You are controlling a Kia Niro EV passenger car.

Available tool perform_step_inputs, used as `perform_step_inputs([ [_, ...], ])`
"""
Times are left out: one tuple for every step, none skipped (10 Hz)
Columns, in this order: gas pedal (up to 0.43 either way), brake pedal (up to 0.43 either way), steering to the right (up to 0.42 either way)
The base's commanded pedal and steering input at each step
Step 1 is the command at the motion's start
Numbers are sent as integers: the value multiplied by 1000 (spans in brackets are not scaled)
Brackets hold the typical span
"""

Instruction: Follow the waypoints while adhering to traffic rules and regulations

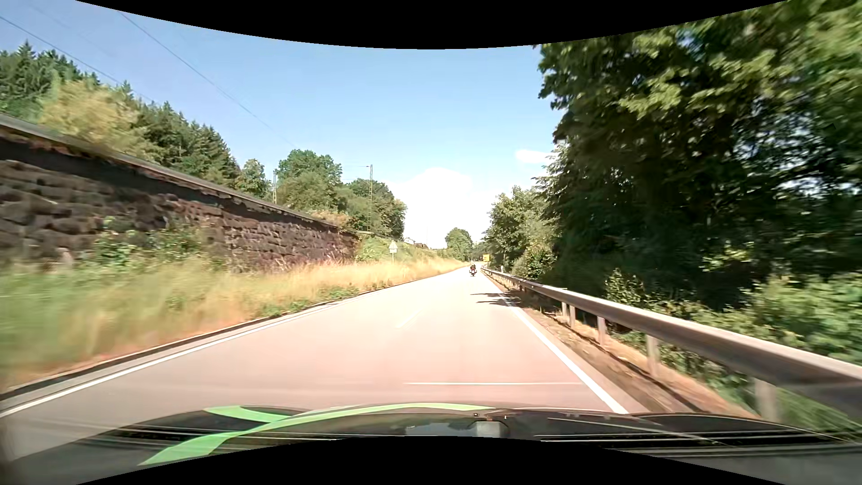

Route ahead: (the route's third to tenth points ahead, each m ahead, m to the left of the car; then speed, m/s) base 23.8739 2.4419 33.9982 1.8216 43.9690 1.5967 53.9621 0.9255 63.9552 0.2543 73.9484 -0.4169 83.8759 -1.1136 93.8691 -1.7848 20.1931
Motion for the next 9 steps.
perform_step_inputs([
  [248,0,16],
  [248,0,16],
  [209,0,14],
  [169,0,12],
  [169,0,8],
  [169,0,7],
  [169,0,7],
  [157,0,7],
  [150,0,6],
])
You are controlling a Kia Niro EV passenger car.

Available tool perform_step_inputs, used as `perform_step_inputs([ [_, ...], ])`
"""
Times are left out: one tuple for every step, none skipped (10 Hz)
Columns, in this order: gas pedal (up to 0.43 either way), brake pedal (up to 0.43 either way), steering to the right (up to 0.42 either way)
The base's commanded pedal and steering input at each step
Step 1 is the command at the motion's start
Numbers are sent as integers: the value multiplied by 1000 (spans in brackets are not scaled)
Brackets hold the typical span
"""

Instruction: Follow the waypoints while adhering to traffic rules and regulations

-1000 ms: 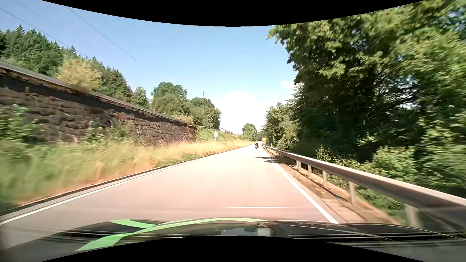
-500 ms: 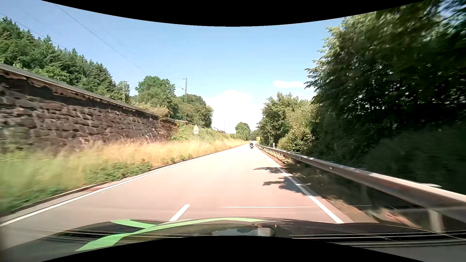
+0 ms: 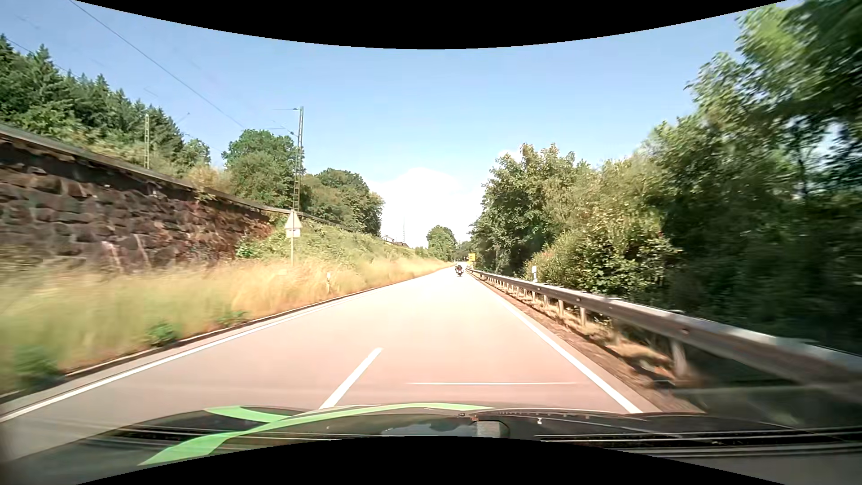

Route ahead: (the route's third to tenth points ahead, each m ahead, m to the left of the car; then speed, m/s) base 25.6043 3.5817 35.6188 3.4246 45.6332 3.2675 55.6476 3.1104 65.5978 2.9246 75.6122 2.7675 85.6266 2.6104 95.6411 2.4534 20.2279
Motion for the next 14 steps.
perform_step_inputs([
  [98,0,5],
  [79,0,2],
  [79,0,1],
  [79,0,0],
  [79,0,0],
  [79,0,-1],
  [79,0,0],
  [110,0,0],
  [130,0,0],
  [169,0,0],
  [189,0,0],
  [209,0,0],
  [220,0,0],
  [228,0,0],
])
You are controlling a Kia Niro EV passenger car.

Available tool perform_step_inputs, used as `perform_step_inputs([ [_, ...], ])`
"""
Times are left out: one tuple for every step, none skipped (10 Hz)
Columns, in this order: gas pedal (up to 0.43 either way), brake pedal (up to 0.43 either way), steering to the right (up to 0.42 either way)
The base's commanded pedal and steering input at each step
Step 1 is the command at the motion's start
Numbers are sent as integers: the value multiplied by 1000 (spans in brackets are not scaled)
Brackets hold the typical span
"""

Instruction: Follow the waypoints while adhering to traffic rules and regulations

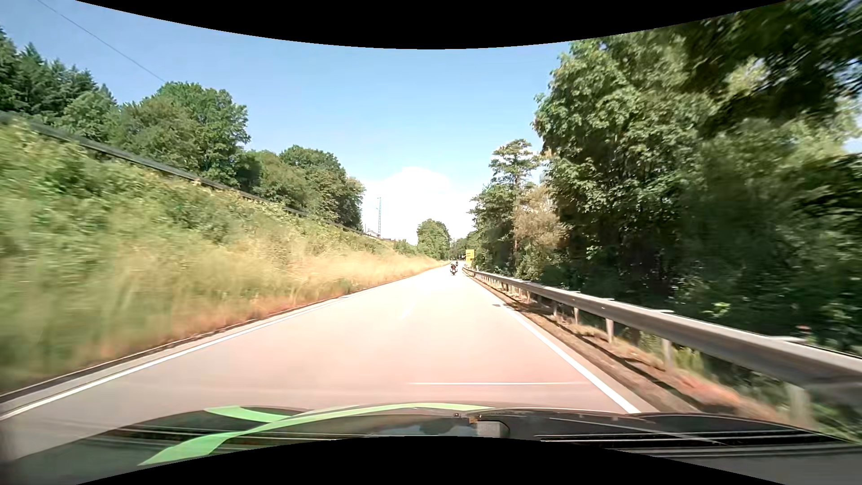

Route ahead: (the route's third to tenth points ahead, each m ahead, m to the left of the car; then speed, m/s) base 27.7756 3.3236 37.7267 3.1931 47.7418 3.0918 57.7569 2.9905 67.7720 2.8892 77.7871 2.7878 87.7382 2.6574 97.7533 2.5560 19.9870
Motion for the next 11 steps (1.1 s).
perform_step_inputs([
  [228,0,0],
  [228,0,0],
  [228,0,0],
  [209,0,0],
  [189,0,0],
  [177,0,-1],
  [177,0,-1],
  [177,0,-2],
  [157,0,-4],
  [150,0,-6],
  [138,0,-7],
])
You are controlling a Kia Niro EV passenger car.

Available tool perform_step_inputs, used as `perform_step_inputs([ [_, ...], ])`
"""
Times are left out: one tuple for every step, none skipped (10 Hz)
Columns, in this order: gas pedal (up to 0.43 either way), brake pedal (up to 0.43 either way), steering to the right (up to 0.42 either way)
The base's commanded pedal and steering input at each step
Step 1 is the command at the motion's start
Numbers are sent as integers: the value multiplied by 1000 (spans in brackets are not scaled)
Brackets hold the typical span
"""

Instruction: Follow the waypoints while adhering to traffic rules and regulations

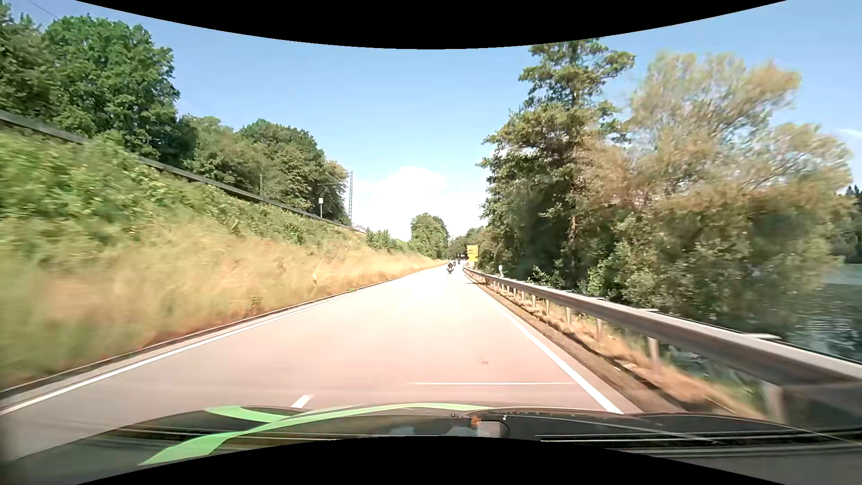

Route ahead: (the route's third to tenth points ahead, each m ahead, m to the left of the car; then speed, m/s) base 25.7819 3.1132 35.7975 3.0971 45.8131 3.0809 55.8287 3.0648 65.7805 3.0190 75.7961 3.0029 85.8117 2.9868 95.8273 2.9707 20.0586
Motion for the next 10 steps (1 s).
perform_step_inputs([
  [138,0,-6],
  [138,0,-7],
  [138,0,-6],
  [138,0,-7],
  [138,0,-6],
  [150,0,-7],
  [169,0,-6],
  [177,0,-5],
  [177,0,-4],
  [177,0,-4],
])
